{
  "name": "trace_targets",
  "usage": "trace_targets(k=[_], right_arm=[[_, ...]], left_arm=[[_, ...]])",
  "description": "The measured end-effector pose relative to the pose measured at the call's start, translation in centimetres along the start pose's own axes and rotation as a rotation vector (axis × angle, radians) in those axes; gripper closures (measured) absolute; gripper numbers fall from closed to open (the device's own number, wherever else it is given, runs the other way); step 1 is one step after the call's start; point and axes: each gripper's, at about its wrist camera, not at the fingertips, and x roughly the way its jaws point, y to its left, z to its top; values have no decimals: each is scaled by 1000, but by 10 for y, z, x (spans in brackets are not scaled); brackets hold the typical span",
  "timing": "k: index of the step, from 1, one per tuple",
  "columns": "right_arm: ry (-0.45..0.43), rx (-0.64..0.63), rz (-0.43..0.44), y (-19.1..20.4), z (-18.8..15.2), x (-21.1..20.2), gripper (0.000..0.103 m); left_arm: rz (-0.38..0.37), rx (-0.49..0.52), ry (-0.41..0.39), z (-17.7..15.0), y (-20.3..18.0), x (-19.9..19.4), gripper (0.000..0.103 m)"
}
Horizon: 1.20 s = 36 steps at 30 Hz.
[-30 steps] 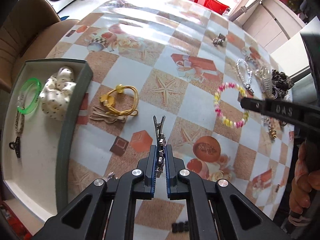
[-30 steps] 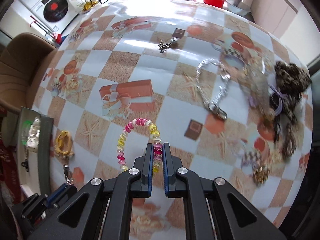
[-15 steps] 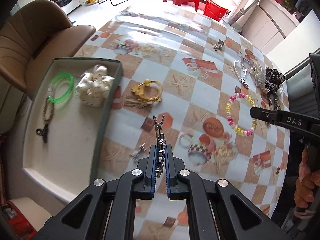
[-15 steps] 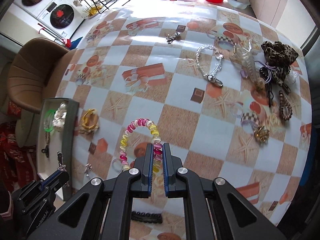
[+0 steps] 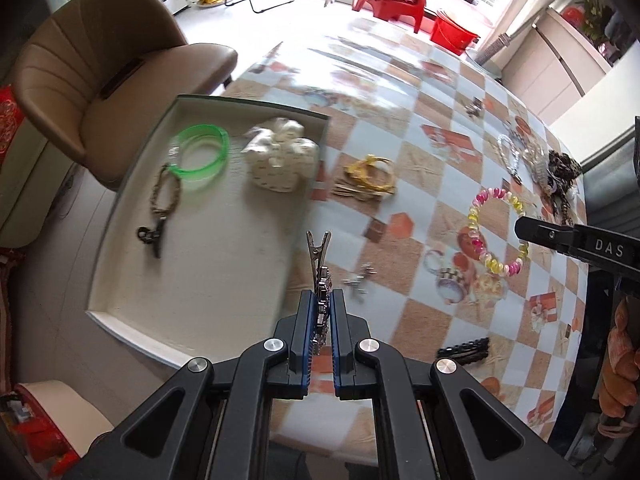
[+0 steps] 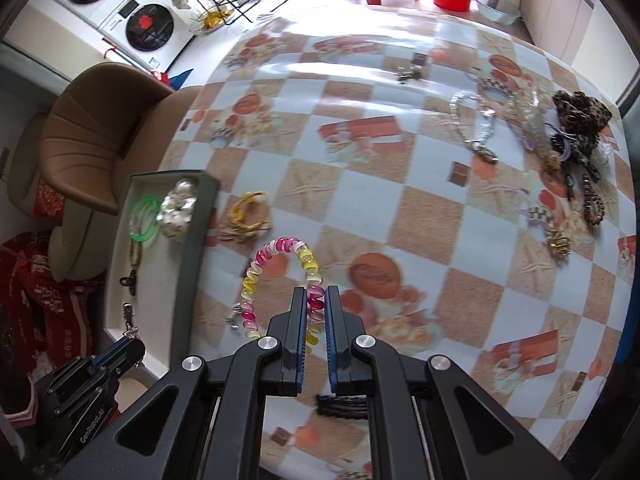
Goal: Organize jewelry
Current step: 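Carry the silver clip and pink-yellow bracelet into the tray and open both tools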
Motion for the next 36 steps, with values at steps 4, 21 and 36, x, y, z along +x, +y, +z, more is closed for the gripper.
trace_targets(k=[4, 21, 36], right_arm=[[4, -17, 8, 31, -3, 7, 94], [128, -170, 44, 186, -45, 86, 94], [260, -229, -79, 210, -67, 166, 94]], left_arm=[[3, -17, 2, -1, 37, -1, 92], [108, 5, 63, -10, 162, 43, 92], [128, 74, 111, -14, 167, 88, 92]])
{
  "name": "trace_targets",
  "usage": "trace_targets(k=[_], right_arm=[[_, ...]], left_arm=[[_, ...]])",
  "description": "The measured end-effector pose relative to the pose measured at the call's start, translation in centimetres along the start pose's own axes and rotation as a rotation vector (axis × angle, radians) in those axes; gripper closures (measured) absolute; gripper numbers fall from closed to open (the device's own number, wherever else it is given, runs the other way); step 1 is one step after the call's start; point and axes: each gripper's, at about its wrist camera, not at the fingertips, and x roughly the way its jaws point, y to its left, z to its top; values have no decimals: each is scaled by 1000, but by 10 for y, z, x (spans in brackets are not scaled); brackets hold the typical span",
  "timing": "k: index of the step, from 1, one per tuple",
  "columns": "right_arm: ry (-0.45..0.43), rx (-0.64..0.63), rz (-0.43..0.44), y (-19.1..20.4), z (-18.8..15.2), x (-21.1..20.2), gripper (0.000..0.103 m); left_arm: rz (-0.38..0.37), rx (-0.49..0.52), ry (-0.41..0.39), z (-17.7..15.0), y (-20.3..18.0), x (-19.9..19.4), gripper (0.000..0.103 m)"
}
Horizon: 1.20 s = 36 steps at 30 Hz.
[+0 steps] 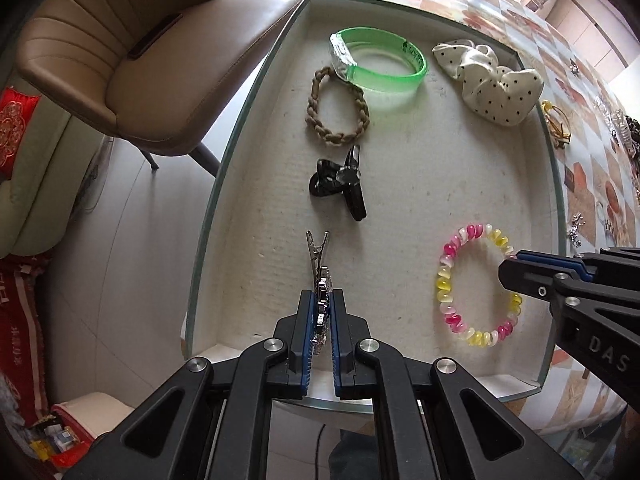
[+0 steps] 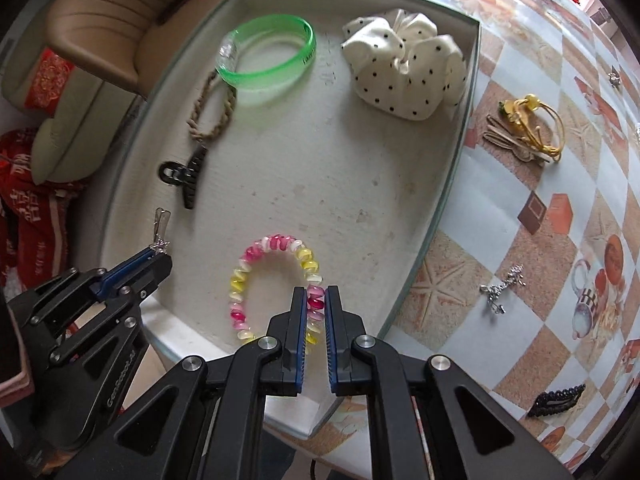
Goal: Organize jewelry
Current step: 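Carry the silver clip and pink-yellow bracelet into the tray and open both tools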
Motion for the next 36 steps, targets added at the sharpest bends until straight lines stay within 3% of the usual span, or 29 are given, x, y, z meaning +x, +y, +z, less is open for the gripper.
trace_targets(k=[14, 16, 18, 19, 32, 33, 34, 35, 36], right_arm=[[22, -18, -10, 4, 12, 0, 93], [8, -7, 3, 0, 16, -7, 85], [-21, 0, 12, -1, 19, -17, 60], [-39, 2, 13, -1, 20, -24, 57], [-135, 125, 36, -47, 7, -81, 47], [-137, 137, 34, -53, 3, -84, 46], [-140, 150, 32, -59, -1, -87, 46], [-143, 164, 29, -65, -6, -91, 45], [-144, 179, 27, -70, -12, -92, 44]], left_arm=[[21, 24, 4, -1, -5, 0, 92], [30, 27, 2, 0, -8, -1, 92], [35, 24, -1, 0, -11, -3, 92], [37, 23, 0, 1, -11, -4, 92], [50, 24, -2, 7, -25, -18, 90], [50, 23, -1, 8, -23, -18, 60], [56, 15, 0, 10, -24, -20, 7], [77, 3, -19, 10, -23, -23, 0], [89, 0, -47, 10, -24, -29, 0]])
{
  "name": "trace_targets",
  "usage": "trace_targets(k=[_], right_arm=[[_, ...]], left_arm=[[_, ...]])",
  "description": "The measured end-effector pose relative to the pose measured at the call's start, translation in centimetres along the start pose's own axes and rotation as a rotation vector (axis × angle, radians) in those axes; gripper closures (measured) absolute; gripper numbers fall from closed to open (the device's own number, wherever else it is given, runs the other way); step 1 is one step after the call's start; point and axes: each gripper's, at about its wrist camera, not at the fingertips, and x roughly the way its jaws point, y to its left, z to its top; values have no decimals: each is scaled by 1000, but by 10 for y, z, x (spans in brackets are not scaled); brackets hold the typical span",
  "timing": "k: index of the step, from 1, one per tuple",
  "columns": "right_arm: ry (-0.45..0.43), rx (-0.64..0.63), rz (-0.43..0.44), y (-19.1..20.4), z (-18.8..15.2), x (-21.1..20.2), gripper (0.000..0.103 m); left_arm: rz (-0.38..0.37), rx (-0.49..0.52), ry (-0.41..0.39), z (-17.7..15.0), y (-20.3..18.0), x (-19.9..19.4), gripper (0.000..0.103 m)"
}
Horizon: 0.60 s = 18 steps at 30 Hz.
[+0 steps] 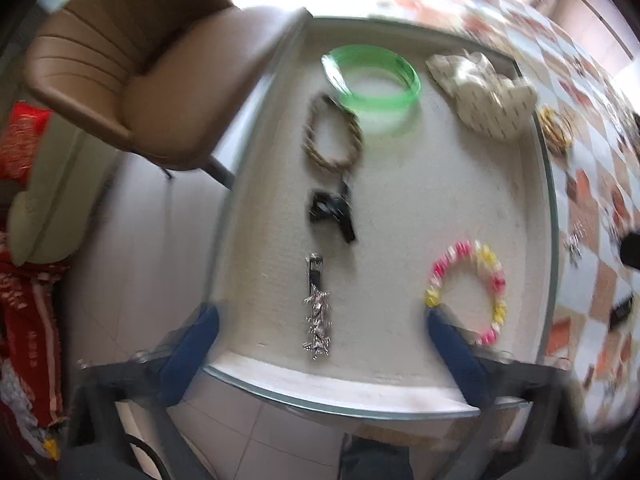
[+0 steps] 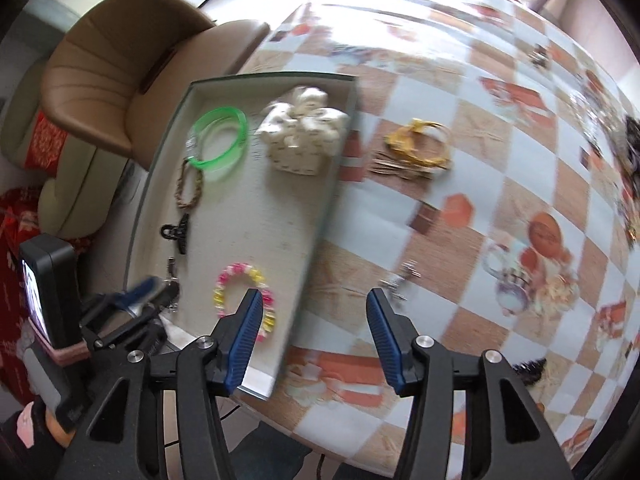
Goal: Organize jewelry
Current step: 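Carry the silver clip and pink-yellow bracelet into the tray and open both tools, then grasp the black rhinestone hair clip with the right tool while the left grasps a silver charm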
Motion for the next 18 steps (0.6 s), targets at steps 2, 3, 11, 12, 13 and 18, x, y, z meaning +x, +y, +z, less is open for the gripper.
trace_targets(k=[2, 3, 11, 12, 13, 18], right_arm=[[-3, 31, -5, -14, -3, -4, 44], [-5, 45, -9, -22, -6, -7, 44], [-12, 199, -21, -88, -35, -21, 23], [-11, 218, -20, -97, -39, -22, 23], [-6, 233, -21, -105, -42, -23, 23], [12, 260, -48, -135, -56, -22, 23]], left_arm=[[-15, 14, 1, 1, -4, -5, 0], [-18, 16, 6, 1, -6, -6, 0], [7, 53, -10, 2, -26, -26, 0], [9, 59, -12, 3, -29, -28, 0], [9, 64, -16, 3, -33, -32, 0], [-7, 71, -33, 9, -50, -44, 0]])
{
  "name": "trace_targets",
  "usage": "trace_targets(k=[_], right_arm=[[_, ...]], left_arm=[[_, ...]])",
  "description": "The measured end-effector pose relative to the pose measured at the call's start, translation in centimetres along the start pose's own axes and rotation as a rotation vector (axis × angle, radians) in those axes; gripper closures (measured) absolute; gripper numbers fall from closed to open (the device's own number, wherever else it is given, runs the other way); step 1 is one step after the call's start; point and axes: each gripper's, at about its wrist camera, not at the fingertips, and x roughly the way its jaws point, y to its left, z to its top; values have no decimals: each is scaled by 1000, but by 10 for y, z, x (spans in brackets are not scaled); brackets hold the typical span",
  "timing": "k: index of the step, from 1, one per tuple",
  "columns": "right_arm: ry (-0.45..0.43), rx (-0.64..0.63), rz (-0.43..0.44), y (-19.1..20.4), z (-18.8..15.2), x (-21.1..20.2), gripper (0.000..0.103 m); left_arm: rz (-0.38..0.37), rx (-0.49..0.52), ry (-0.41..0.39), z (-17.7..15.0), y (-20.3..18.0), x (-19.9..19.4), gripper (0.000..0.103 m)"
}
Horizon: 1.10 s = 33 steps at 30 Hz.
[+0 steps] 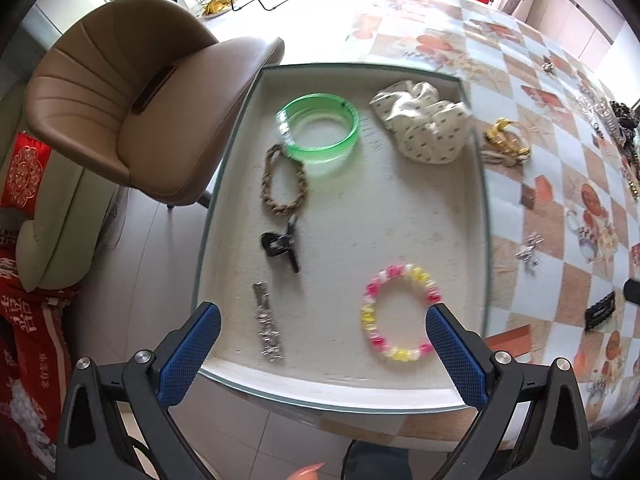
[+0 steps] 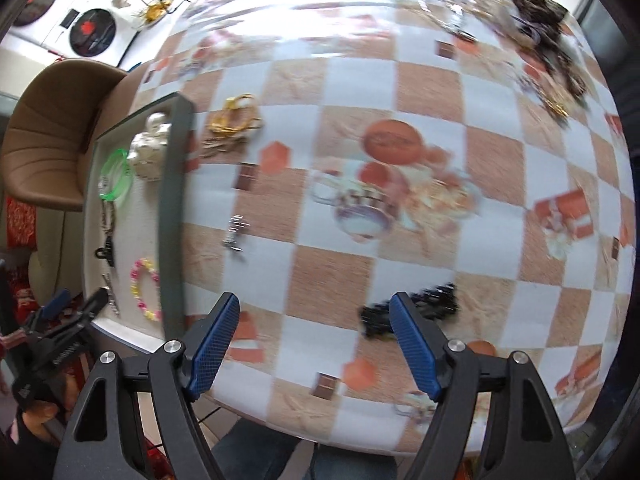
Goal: Organize jewelry
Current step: 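Grasp the black rhinestone hair clip with the right tool while the left grasps a silver charm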
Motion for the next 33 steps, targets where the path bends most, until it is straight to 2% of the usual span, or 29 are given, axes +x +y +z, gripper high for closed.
trace_targets(k=[6, 12, 17, 26, 28, 33], right_arm=[[8, -88, -83, -25, -6, 0, 23], [37, -258, -122, -39, -15, 9, 23], [45, -500, -173, -32, -26, 19, 23], [3, -962, -263, -9, -48, 43, 23], [-5, -1026, -266, -7, -50, 49, 23], [-2, -1101, -246, -8, -51, 63, 23]], left_arm=[[-56, 23, -11, 10, -25, -7, 0], [-118, 98, -22, 14, -71, -16, 0], [-156, 144, -23, 14, -110, -15, 0], [-167, 189, -11, 22, -160, 3, 0], [-171, 199, -5, 26, -168, 10, 12], [-151, 193, 33, 31, -180, 36, 12]])
